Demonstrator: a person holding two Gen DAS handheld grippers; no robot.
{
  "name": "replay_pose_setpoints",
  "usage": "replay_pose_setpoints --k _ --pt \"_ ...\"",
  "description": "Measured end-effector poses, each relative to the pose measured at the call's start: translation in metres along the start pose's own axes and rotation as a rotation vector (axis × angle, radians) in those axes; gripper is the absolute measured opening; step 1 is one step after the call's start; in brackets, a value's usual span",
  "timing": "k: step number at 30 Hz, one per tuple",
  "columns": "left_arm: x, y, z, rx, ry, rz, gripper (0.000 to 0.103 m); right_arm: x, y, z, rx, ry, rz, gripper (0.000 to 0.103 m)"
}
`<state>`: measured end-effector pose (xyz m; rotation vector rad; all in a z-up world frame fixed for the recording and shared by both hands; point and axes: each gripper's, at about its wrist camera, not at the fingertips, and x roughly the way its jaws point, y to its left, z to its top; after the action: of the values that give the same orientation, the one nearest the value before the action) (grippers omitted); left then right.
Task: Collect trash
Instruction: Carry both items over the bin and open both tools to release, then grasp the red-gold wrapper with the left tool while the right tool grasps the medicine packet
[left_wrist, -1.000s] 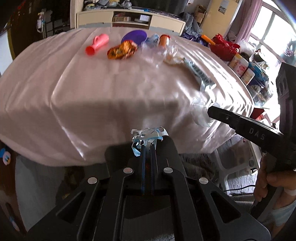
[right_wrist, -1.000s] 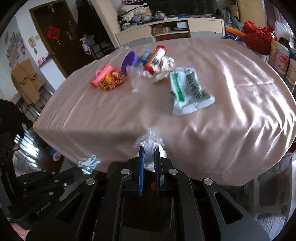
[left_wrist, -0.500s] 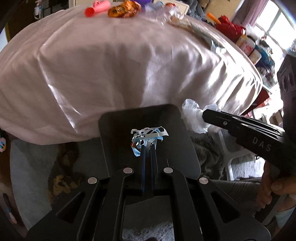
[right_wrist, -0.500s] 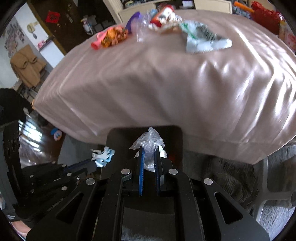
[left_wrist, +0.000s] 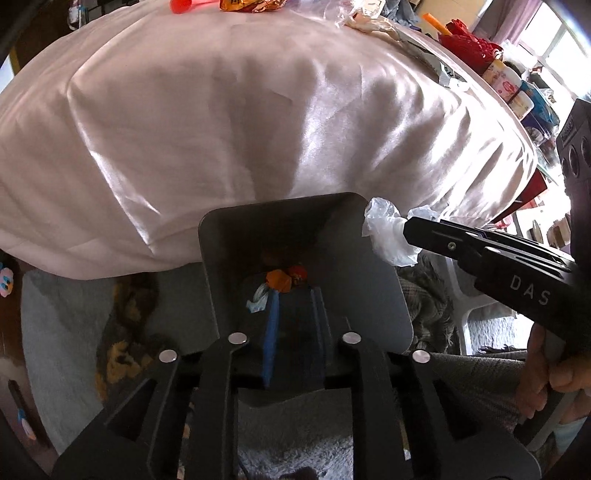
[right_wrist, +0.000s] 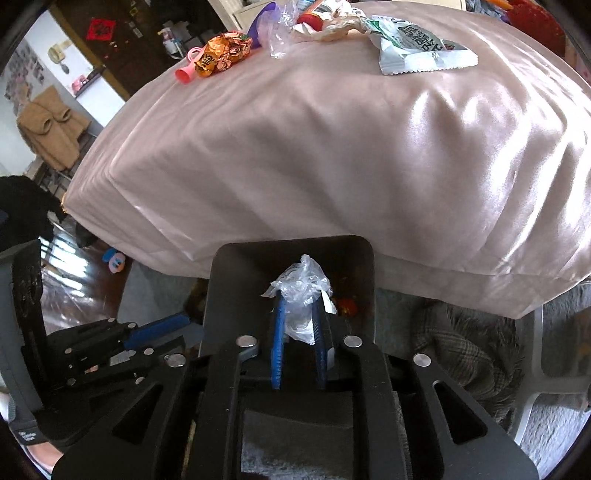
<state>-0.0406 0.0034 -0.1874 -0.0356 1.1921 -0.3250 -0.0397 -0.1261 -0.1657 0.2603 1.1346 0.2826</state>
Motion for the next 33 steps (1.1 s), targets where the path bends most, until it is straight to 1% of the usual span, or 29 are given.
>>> replay_pose_setpoints --k 2,3,4,5,6,7,8,10,12,15,17,21,24,30,33 --pt "-0.001 0.001 0.001 -0.001 -0.005 0.006 0.022 -0.001 -0.001 0.001 0.007 -0.006 -0.004 0.031" --pt "-0.002 0.001 0.001 -0.003 -0.008 0.008 0.024 -0.002 -0.002 0.001 0.012 -0.012 -0.008 0.033" --pt "-0.004 0.002 0.001 -0.007 -0.013 0.009 0.025 -0.003 -0.003 0.002 0.015 -0.019 -0.015 0.039" --pt "-0.005 0.003 0.002 -0.012 -0.017 0.010 0.028 -0.004 -0.004 0.002 0.018 -0.025 -0.021 0.049" --pt "-0.007 0.005 0.002 -0.015 -0.021 0.012 0.034 -0.007 -0.007 0.002 0.023 -0.037 -0.034 0.056" --pt "-0.008 0.006 0.003 -0.021 -0.028 0.018 0.037 -0.009 -0.008 0.002 0.027 -0.048 -0.044 0.068" --pt "-0.010 0.008 0.003 -0.024 -0.032 0.023 0.042 -0.011 -0.010 0.003 0.032 -0.059 -0.053 0.073" --pt "-0.011 0.012 0.004 -0.033 -0.037 0.026 0.046 -0.015 -0.013 0.004 0.043 -0.074 -0.050 0.075" --pt "-0.014 0.016 0.006 -0.048 -0.043 0.027 0.054 -0.022 -0.017 0.006 0.059 -0.096 -0.049 0.077" --pt "-0.023 0.019 0.013 -0.061 -0.067 0.031 0.061 -0.040 -0.020 0.016 0.059 -0.157 -0.082 0.079" --pt "-0.032 0.019 0.021 -0.063 -0.099 0.041 0.066 -0.054 -0.022 0.027 0.056 -0.207 -0.103 0.080" --pt "-0.042 0.020 0.041 -0.056 -0.131 0.053 0.068 -0.067 -0.030 0.052 0.069 -0.250 -0.131 0.080" --pt "-0.049 0.018 0.059 -0.046 -0.152 0.059 0.068 -0.068 -0.038 0.072 0.070 -0.258 -0.162 0.080" --pt "-0.060 0.020 0.102 -0.033 -0.193 0.073 0.070 -0.056 -0.045 0.106 0.044 -0.259 -0.226 0.083" --pt "-0.059 0.025 0.125 -0.032 -0.210 0.088 0.070 -0.048 -0.044 0.117 0.034 -0.255 -0.237 0.083"
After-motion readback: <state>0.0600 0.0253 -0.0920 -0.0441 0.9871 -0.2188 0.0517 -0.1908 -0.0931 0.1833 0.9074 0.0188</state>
